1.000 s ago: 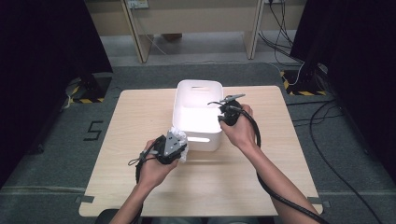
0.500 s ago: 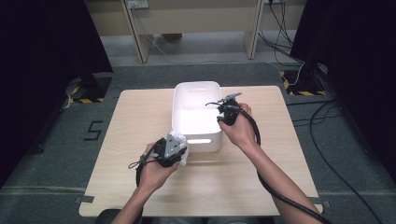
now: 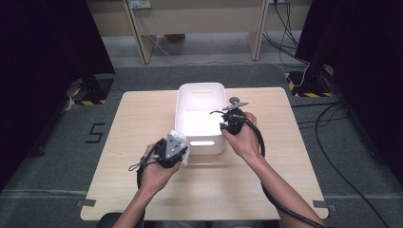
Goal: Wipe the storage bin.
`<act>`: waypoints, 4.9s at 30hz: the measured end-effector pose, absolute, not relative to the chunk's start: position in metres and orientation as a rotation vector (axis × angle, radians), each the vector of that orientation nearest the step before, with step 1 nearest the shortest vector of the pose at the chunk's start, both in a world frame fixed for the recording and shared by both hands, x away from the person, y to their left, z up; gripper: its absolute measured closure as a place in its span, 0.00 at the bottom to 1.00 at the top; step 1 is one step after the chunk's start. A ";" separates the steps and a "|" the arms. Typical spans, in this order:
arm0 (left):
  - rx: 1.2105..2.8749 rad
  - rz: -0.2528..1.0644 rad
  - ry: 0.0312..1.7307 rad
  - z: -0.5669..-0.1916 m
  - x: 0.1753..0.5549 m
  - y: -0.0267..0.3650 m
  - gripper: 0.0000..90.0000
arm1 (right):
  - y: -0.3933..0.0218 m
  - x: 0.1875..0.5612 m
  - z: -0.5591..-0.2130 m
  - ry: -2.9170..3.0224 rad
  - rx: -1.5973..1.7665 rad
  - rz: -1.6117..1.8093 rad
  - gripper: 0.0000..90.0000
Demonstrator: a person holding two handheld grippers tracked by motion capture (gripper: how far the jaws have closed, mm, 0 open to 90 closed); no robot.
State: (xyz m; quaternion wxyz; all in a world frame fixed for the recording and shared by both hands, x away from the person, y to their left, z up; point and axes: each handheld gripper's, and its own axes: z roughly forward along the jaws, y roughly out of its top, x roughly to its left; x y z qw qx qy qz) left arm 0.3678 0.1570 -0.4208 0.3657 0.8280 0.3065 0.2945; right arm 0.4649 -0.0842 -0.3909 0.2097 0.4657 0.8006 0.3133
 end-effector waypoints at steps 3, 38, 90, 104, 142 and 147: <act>2.126 0.751 0.790 -0.421 0.369 0.156 0.82 | -0.085 0.464 -0.391 2.227 1.295 0.879 0.72; 2.215 0.714 0.808 -0.459 0.379 0.152 0.83 | -0.082 0.461 -0.392 2.228 1.262 0.870 0.74; 2.144 0.685 0.809 -0.441 0.377 0.139 0.83 | -0.085 0.462 -0.393 2.217 1.266 0.866 0.74; 2.133 0.712 0.805 -0.425 0.375 0.133 0.83 | -0.083 0.461 -0.393 2.202 1.275 0.855 0.75; 2.222 0.738 0.761 -0.443 0.381 0.116 0.83 | -0.078 0.459 -0.392 2.188 1.291 0.847 0.74; 2.219 0.736 0.758 -0.446 0.382 0.115 0.83 | -0.078 0.459 -0.392 2.183 1.294 0.845 0.74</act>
